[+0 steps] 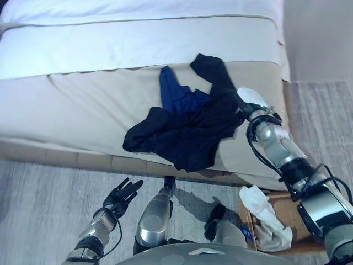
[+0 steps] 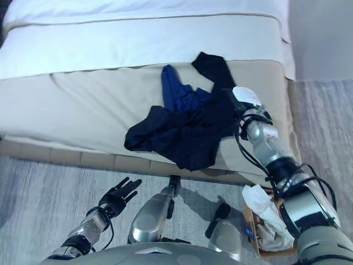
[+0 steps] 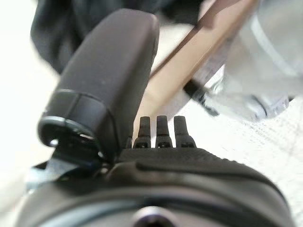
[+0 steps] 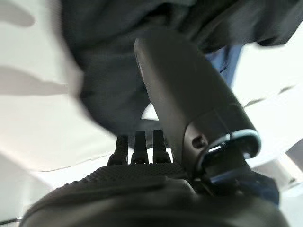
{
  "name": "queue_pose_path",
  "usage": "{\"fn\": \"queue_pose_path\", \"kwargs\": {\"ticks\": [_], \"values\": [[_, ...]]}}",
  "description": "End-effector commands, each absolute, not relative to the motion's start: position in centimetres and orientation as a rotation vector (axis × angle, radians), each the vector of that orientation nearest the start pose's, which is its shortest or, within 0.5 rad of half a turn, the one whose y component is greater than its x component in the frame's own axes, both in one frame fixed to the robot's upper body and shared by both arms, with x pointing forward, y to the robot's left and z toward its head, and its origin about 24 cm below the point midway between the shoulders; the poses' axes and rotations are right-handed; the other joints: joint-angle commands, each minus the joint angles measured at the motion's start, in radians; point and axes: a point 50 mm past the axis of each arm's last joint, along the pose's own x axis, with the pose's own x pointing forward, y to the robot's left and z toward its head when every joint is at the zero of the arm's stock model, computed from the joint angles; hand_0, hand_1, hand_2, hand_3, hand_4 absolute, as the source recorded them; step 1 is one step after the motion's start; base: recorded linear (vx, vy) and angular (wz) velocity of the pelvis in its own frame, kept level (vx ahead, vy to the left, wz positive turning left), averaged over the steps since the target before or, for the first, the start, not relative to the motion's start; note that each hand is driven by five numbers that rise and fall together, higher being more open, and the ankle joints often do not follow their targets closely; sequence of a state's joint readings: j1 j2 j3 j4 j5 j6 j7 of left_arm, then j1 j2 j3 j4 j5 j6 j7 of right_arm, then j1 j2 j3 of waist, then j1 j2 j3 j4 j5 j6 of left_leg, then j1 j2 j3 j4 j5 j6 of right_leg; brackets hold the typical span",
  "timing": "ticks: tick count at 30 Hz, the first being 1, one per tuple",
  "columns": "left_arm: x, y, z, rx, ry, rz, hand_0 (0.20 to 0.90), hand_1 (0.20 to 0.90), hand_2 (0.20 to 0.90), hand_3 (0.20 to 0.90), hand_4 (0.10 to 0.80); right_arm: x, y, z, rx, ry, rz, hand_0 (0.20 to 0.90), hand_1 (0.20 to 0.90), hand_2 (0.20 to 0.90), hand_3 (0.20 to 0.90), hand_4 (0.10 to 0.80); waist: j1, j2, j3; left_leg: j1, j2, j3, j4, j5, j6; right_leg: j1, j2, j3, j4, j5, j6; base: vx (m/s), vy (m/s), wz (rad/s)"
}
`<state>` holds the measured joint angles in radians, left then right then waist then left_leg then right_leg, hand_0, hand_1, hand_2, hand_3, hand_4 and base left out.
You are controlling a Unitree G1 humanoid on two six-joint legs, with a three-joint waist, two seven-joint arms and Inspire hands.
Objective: Pick up the clothes from the bed and place them into the basket
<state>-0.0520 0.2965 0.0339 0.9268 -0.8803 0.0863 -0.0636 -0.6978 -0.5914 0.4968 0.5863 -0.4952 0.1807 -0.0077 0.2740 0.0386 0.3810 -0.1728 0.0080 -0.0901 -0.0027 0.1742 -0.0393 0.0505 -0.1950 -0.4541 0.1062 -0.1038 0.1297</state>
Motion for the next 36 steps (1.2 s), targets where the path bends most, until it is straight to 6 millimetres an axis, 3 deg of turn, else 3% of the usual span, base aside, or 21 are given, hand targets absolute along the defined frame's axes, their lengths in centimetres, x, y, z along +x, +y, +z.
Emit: {"fn": "queue_pose_path", "kwargs": {"ticks": [1, 4, 9, 15, 19, 20, 21, 23, 25, 27, 28, 29, 30, 34, 36], "values": [[18.0, 27.8, -10.3, -0.717, 0.693, 0.516, 0.900, 0.900, 0.900, 0.900, 0.800, 38.7, -19.1, 14.1, -1.415, -0.025, -0.017, 0.900, 0.900, 0.900, 0.900, 0.800, 0.035, -0.081, 0.022, 0.016, -0.063, 0.047, 0.083, -0.191, 0.068, -0.093, 0.026, 0.031, 0.003, 0.094, -0.058, 0.031, 0.023, 0.31], [19.0, 27.5, -9.8, -0.785, 0.656, 0.501, 0.900, 0.900, 0.900, 0.900, 0.800, 39.2, -19.3, 13.8, -1.452, 0.054, -0.030, 0.900, 0.900, 0.900, 0.900, 0.800, 0.063, -0.088, 0.038, -0.009, -0.068, 0.030, 0.087, -0.186, 0.072, -0.098, 0.020, 0.015, 0.019, 0.092, -0.058, 0.005, 0.025, 0.42], [20.9, 26.3, -9.0, -0.894, 0.591, 0.459, 0.900, 0.900, 0.900, 0.900, 0.800, 39.4, -20.2, 10.8, -1.467, 0.261, -0.004, 0.900, 0.900, 0.900, 0.900, 0.800, 0.114, -0.097, 0.075, -0.035, -0.068, -0.005, 0.072, -0.188, 0.072, -0.107, 0.007, 0.003, 0.062, 0.067, -0.047, 0.067, 0.001, 0.38], [22.9, 25.2, -8.0, -0.858, 0.554, 0.374, 0.900, 0.900, 0.900, 0.900, 0.800, 39.0, -21.6, 8.7, -1.453, 0.427, 0.001, 0.900, 0.900, 0.900, 0.900, 0.800, 0.145, -0.105, 0.121, -0.079, -0.065, -0.011, 0.047, -0.162, 0.072, -0.131, 0.003, -0.020, 0.051, 0.082, -0.031, -0.005, -0.004, 0.14], [23.3, 25.0, -7.7, -0.829, 0.552, 0.365, 0.900, 0.900, 0.900, 0.900, 0.800, 39.0, -21.7, 8.5, -1.443, 0.442, 0.007, 0.900, 0.900, 0.900, 0.900, 0.800, 0.155, -0.112, 0.139, -0.099, -0.061, -0.018, 0.032, -0.150, 0.068, -0.148, 0.012, -0.030, 0.037, 0.090, -0.021, -0.009, -0.039, 0.08], [23.4, 25.0, -7.6, -0.824, 0.555, 0.367, 0.900, 0.900, 0.900, 0.900, 0.800, 39.0, -21.6, 8.4, -1.438, 0.442, 0.010, 0.808, 0.808, 0.808, 0.793, 0.693, 0.156, -0.114, 0.139, -0.105, -0.060, -0.019, 0.027, -0.148, 0.067, -0.155, 0.016, -0.033, 0.033, 0.093, -0.019, -0.001, -0.040, 0.12], [23.5, 25.0, -7.6, -0.818, 0.558, 0.368, 0.900, 0.900, 0.900, 0.900, 0.800, 39.1, -21.6, 8.5, -1.430, 0.428, -0.006, 0.300, 0.300, 0.300, 0.200, 0.100, 0.157, -0.116, 0.139, -0.111, -0.059, -0.022, 0.024, -0.147, 0.066, -0.162, 0.019, -0.037, 0.028, 0.094, -0.016, 0.000, -0.043, 0.12], [23.5, 24.9, -7.6, -0.817, 0.560, 0.370, 0.900, 0.900, 0.900, 0.900, 0.800, 39.3, -21.5, 9.1, -1.405, 0.376, -0.054, 0.300, 0.300, 0.300, 0.200, 0.100, 0.156, -0.118, 0.139, -0.116, -0.059, -0.026, 0.018, -0.144, 0.065, -0.169, 0.026, -0.039, 0.020, 0.097, -0.013, -0.013, -0.028, 0.08], [23.5, 24.7, -7.6, -0.823, 0.562, 0.374, 0.900, 0.900, 0.900, 0.900, 0.800, 39.8, -21.2, 10.7, -1.337, 0.248, -0.140, 0.300, 0.300, 0.300, 0.200, 0.100, 0.152, -0.118, 0.139, -0.115, -0.056, -0.026, 0.010, -0.143, 0.063, -0.171, 0.032, -0.037, 0.011, 0.101, -0.010, -0.013, -0.006, 0.03], [23.0, 24.7, -8.0, -0.828, 0.561, 0.393, 0.900, 0.900, 0.900, 0.900, 0.800, 40.4, -20.1, 14.6, -1.258, 0.025, -0.256, 0.300, 0.300, 0.300, 0.200, 0.100, 0.141, -0.123, 0.139, -0.099, -0.049, -0.023, 0.002, -0.148, 0.060, -0.165, 0.038, -0.028, 0.006, 0.105, -0.009, 0.000, 0.000, 0.00], [22.9, 24.8, -8.0, -0.828, 0.561, 0.395, 0.900, 0.900, 0.900, 0.900, 0.800, 40.4, -20.1, 14.9, -1.253, 0.017, -0.264, 0.300, 0.300, 0.300, 0.200, 0.100, 0.140, -0.123, 0.139, -0.096, -0.048, -0.022, 0.001, -0.148, 0.059, -0.164, 0.038, -0.027, 0.006, 0.105, -0.008, -0.030, -0.011, -0.06], [22.4, 25.0, -8.3, -0.828, 0.560, 0.416, 0.900, 0.900, 0.900, 0.900, 0.800, 40.3, -19.2, 18.4, -1.172, -0.186, -0.361, 0.300, 0.300, 0.300, 0.200, 0.100, 0.127, -0.134, 0.139, -0.079, -0.039, -0.015, -0.006, -0.153, 0.057, -0.156, 0.044, -0.017, 0.003, 0.106, -0.008, -0.102, 0.027, -0.05], [22.1, 25.2, -8.4, -0.828, 0.558, 0.429, 0.900, 0.900, 0.900, 0.900, 0.800, 39.9, -19.2, 19.9, -1.148, -0.246, -0.392, 0.300, 0.300, 0.300, 0.200, 0.100, 0.120, -0.138, 0.139, -0.084, -0.039, -0.003, -0.003, -0.135, 0.063, -0.159, 0.042, -0.024, -0.003, 0.125, -0.017, -0.110, 0.027, -0.09], [19.9, 26.4, -9.6, -0.818, 0.582, 0.518, 0.900, 0.900, 0.900, 0.900, 0.800, 36.3, -19.9, 27.3, -1.009, -0.687, -0.608, 0.300, 0.300, 0.300, 0.200, 0.100, 0.068, -0.182, 0.093, -0.009, -0.017, 0.033, -0.027, -0.158, 0.065, -0.121, 0.062, 0.028, -0.021, 0.119, -0.014, -0.012, -0.005, -0.26], [18.9, 26.7, -10.1, -0.818, 0.608, 0.545, 0.900, 0.900, 0.900, 0.900, 0.800, 34.5, -20.6, 29.8, -0.958, -0.826, -0.686, 0.300, 0.300, 0.300, 0.200, 0.100, 0.049, -0.190, 0.060, 0.026, -0.016, 0.045, -0.037, -0.169, 0.069, -0.103, 0.070, 0.047, -0.031, 0.118, -0.012, 0.054, 0.011, -0.46]]}}
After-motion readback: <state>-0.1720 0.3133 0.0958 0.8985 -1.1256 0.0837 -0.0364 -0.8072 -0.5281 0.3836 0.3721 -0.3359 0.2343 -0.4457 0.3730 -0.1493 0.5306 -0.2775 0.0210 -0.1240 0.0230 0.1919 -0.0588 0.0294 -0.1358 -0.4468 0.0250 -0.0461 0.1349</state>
